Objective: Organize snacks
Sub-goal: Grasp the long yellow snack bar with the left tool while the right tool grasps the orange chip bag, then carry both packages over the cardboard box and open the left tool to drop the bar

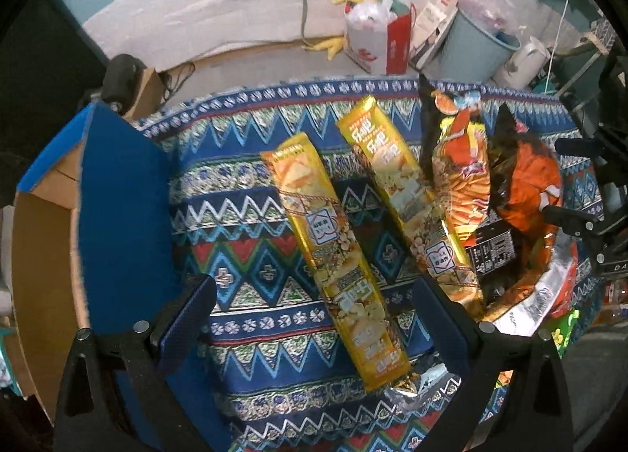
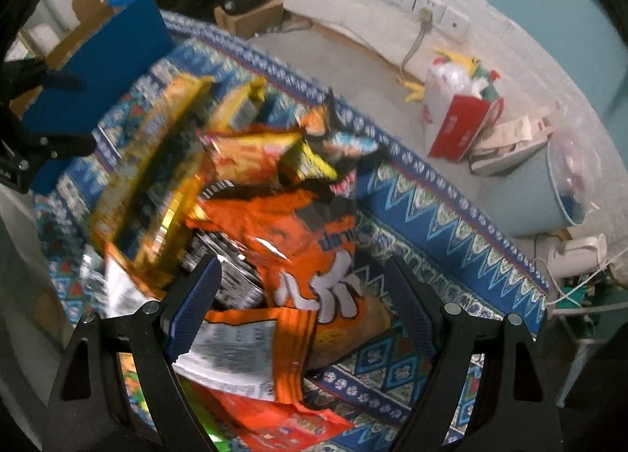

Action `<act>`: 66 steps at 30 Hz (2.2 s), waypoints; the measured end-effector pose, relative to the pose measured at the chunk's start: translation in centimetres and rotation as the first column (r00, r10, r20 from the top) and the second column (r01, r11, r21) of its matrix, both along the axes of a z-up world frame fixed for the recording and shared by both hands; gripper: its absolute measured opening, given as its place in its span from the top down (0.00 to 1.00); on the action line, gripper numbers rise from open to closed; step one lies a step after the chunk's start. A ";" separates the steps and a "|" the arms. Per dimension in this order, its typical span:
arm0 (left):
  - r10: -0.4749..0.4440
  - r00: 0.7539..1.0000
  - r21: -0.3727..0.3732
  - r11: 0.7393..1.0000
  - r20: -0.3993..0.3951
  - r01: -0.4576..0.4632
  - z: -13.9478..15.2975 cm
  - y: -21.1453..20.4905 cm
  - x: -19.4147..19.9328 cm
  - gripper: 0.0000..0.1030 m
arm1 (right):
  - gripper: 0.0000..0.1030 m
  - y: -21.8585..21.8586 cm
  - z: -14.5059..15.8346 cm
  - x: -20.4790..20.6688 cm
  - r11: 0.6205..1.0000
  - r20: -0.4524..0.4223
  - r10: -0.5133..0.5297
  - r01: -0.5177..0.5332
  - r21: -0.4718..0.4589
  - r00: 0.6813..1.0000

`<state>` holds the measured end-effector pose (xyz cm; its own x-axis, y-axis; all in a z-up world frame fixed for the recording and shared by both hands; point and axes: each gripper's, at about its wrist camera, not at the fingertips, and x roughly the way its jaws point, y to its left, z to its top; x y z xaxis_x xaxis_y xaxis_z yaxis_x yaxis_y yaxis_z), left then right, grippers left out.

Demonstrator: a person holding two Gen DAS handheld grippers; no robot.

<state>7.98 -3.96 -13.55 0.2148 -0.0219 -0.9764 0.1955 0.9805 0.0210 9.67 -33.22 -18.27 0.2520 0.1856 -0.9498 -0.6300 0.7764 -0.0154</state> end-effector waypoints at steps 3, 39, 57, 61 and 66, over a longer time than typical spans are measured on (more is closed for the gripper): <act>-0.003 1.000 0.021 1.000 -0.011 0.003 -1.0 -0.4 0.5 0.02 | 0.19 -0.5 -1.2 0.4 0.999 -0.030 -0.018 0.019 0.028 0.999; 0.000 1.000 0.005 1.000 -0.026 0.000 -4.0 -0.7 1.0 0.70 | 0.66 -1.8 1.9 0.7 0.982 0.243 -0.171 0.144 0.126 0.955; -0.015 0.978 -0.044 0.999 0.210 0.024 5.1 0.9 -1.9 0.70 | 0.67 1.4 8.8 -1.3 0.963 0.366 -0.199 0.113 0.245 0.909; -0.019 0.960 -0.033 0.999 0.278 0.029 7.2 1.9 -3.0 0.70 | 0.67 2.8 10.4 -1.8 0.958 0.379 -0.194 0.091 0.273 0.905; 0.017 0.947 -0.059 0.998 0.321 0.002 9.2 4.1 -3.9 0.70 | 0.67 4.8 12.3 -2.4 0.951 0.395 -0.186 0.064 0.302 0.899</act>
